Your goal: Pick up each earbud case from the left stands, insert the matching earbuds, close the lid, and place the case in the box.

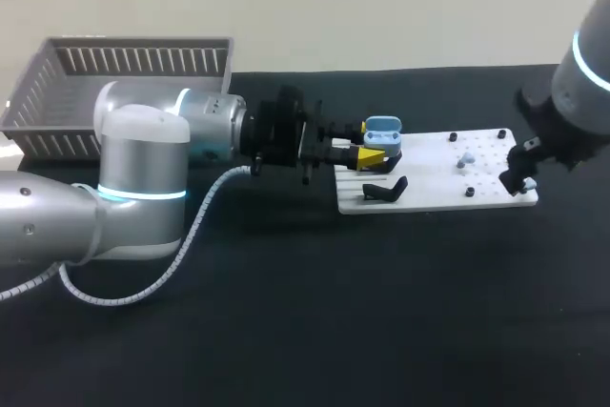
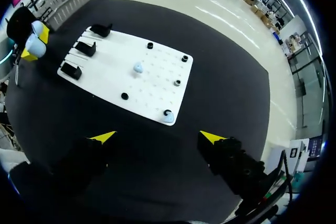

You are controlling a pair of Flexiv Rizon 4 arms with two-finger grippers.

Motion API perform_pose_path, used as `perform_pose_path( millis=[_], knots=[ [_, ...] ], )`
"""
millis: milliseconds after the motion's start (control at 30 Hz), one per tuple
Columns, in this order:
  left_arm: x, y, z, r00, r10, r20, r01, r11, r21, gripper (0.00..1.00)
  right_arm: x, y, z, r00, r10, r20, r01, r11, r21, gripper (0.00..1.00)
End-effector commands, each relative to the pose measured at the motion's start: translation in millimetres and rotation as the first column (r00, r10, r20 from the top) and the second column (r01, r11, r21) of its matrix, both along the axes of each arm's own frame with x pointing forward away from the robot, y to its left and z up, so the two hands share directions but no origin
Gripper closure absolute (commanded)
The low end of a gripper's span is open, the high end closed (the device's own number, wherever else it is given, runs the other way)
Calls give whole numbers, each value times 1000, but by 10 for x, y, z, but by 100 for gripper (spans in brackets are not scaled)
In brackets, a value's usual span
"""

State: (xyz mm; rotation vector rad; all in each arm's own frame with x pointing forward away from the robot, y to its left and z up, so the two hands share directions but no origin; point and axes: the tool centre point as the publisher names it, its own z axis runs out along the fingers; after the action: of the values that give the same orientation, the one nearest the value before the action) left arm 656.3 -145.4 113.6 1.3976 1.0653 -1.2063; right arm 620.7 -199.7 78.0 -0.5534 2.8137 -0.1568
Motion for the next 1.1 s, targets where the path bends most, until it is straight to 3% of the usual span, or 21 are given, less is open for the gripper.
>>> perform_pose_path(
  millis=[33, 100, 200, 233, 333, 433, 533, 800, 1100],
  knots=[
    [-17, -2, -4, 1000, 7, 3, -7, 1000, -2, 100, 130, 44, -114, 1000, -26, 15, 27, 995, -92, 5],
    [-17, -2, -4, 1000, 7, 3, -7, 1000, -2, 100, 157, 33, -146, 1000, -26, 6, 27, 996, -89, 22],
    [-17, -2, -4, 1000, 7, 3, -7, 1000, -2, 100, 175, 26, -186, 1000, -28, -6, 27, 996, -82, 28],
    [-17, -2, -4, 1000, 7, 3, -7, 1000, -2, 100, 182, 22, -209, 1000, -27, -13, 26, 997, -78, 42],
    [-17, -2, -4, 1000, 7, 3, -7, 1000, -2, 100, 192, 13, -250, 999, -27, -23, 25, 997, -71, 54],
    [-17, -2, -4, 1000, 7, 3, -7, 1000, -2, 100, 197, 5, -283, 999, -28, -34, 26, 998, -63, 51],
    [-17, -2, -4, 1000, 7, 3, -7, 1000, -2, 100, 215, -20, -336, 998, -34, -43, 32, 998, -58, 59],
    [-17, -2, -4, 1000, 7, 3, -7, 1000, -2, 100, 245, -79, -407, 997, -46, -64, 44, 998, -47, 62],
    [-17, -2, -4, 1000, 7, 3, -7, 1000, -2, 100, 272, -118, -471, 996, -49, -77, 47, 999, -24, 58]
  ],
)
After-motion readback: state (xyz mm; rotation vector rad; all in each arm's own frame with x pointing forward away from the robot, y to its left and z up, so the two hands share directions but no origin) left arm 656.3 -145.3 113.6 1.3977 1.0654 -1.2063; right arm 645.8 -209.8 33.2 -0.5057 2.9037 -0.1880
